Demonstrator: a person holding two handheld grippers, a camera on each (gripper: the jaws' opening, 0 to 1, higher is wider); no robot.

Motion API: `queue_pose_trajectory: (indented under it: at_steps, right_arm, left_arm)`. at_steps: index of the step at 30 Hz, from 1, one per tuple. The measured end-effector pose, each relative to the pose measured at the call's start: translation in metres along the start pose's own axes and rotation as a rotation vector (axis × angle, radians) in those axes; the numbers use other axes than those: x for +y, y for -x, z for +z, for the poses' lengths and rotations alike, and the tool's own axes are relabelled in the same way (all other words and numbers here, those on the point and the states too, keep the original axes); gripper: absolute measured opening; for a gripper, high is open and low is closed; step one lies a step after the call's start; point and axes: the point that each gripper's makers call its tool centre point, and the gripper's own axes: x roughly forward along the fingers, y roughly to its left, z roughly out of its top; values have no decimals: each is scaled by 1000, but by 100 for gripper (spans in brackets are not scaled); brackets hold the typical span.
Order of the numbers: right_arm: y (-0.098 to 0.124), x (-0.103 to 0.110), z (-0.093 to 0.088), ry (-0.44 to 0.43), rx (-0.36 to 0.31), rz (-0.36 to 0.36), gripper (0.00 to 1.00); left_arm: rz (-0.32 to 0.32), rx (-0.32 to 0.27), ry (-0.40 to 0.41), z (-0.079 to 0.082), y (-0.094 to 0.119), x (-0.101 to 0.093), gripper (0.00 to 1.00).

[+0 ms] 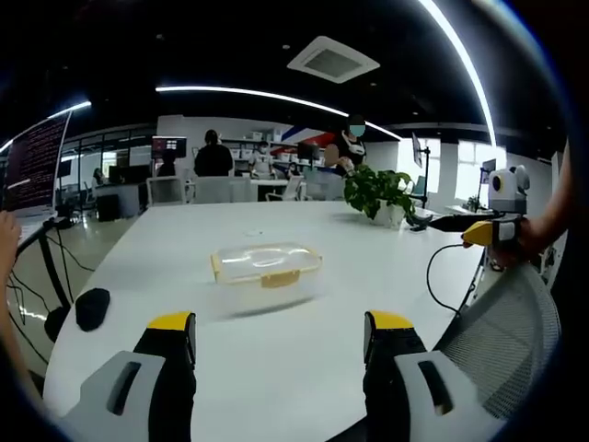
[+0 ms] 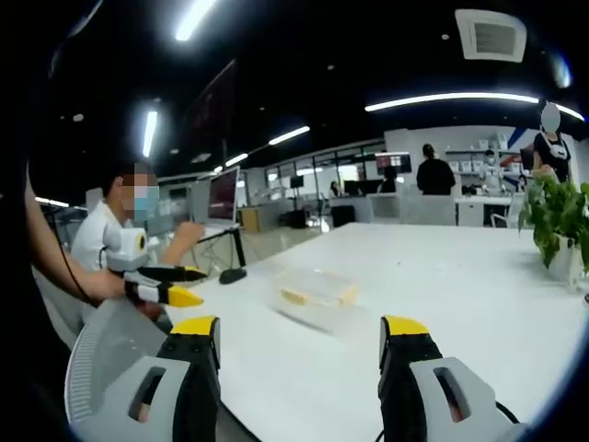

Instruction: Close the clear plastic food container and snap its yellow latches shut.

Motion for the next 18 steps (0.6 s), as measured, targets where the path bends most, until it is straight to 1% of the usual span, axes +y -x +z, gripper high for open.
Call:
queue_pose_trajectory:
  at_steps: [12,18]
  right_arm:
    - [-1,3,-2,-12,3,27,68]
    - [-3,10,-4,9,13,48,68]
  left_arm:
    - [8,42,-18,-8,-2,2,71]
    - [12,68,-21,-13,-2,4,69]
